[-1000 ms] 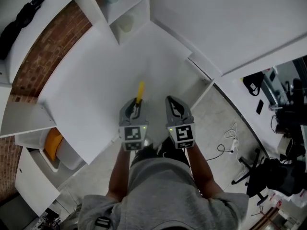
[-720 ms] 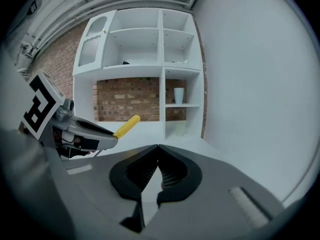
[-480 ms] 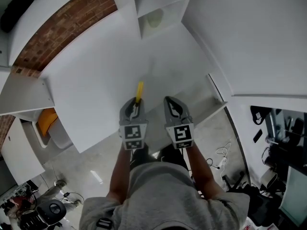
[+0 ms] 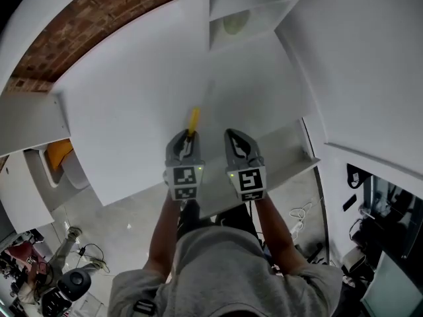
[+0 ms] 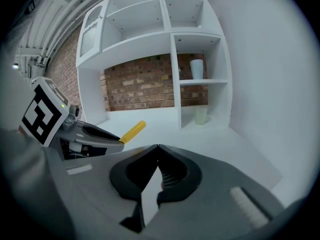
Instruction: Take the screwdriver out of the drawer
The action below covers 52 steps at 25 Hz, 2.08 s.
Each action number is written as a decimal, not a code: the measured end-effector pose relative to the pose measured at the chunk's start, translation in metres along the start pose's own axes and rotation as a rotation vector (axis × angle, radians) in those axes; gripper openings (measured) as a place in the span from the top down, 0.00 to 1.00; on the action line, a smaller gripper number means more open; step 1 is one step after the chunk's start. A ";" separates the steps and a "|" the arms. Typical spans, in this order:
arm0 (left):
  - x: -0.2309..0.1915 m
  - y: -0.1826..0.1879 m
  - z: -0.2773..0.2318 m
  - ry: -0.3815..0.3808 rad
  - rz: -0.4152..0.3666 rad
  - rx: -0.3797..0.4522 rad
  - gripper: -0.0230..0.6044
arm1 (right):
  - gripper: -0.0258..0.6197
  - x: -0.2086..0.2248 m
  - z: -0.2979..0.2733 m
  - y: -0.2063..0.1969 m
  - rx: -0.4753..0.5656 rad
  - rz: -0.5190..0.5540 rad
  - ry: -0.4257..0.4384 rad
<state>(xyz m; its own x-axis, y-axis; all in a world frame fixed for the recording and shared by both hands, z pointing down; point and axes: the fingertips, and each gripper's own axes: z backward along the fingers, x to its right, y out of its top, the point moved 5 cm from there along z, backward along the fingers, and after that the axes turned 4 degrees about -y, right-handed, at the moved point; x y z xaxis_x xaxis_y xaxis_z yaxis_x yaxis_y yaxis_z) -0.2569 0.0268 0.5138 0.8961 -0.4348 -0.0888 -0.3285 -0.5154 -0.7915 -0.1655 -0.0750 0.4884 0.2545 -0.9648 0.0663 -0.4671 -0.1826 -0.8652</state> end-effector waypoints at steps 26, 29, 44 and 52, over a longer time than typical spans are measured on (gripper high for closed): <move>-0.042 -0.043 -0.094 0.021 0.013 -0.217 0.83 | 0.96 0.018 -0.080 -0.037 -0.109 -0.091 0.043; -0.041 -0.044 -0.094 0.023 0.008 -0.218 0.83 | 0.96 0.019 -0.080 -0.038 -0.111 -0.095 0.041; -0.036 -0.038 -0.086 0.030 0.013 -0.176 0.61 | 0.96 0.023 -0.065 -0.039 -0.096 -0.102 0.019; -0.029 -0.023 -0.067 0.023 0.004 -0.117 0.61 | 0.96 0.019 -0.049 -0.031 -0.065 -0.095 0.002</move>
<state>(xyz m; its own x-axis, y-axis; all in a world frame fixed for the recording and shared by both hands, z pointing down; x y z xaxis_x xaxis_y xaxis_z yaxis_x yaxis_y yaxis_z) -0.2955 0.0020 0.5754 0.8883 -0.4528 -0.0766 -0.3655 -0.5961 -0.7149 -0.1874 -0.0966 0.5407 0.2984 -0.9429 0.1479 -0.4952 -0.2854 -0.8206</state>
